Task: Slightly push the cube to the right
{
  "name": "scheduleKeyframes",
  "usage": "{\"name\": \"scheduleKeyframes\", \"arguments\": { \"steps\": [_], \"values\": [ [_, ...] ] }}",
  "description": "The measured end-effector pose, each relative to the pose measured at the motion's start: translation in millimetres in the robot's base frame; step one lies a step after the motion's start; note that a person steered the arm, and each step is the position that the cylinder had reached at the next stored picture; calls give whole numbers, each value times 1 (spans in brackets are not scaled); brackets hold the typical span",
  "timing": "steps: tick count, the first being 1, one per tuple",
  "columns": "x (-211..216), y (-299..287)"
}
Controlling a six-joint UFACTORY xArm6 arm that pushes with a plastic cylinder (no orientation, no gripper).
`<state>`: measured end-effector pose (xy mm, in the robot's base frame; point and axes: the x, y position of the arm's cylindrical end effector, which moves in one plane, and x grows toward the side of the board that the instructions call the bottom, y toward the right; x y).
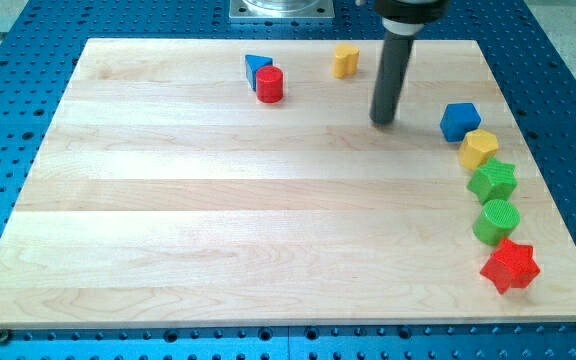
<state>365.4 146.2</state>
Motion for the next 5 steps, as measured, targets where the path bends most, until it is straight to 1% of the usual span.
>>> {"name": "scheduleKeyframes", "arguments": {
  "steps": [1,2,4,5],
  "values": [
    [0,49],
    [-7,51],
    [-3,73],
    [-2,10]
  ]
}}
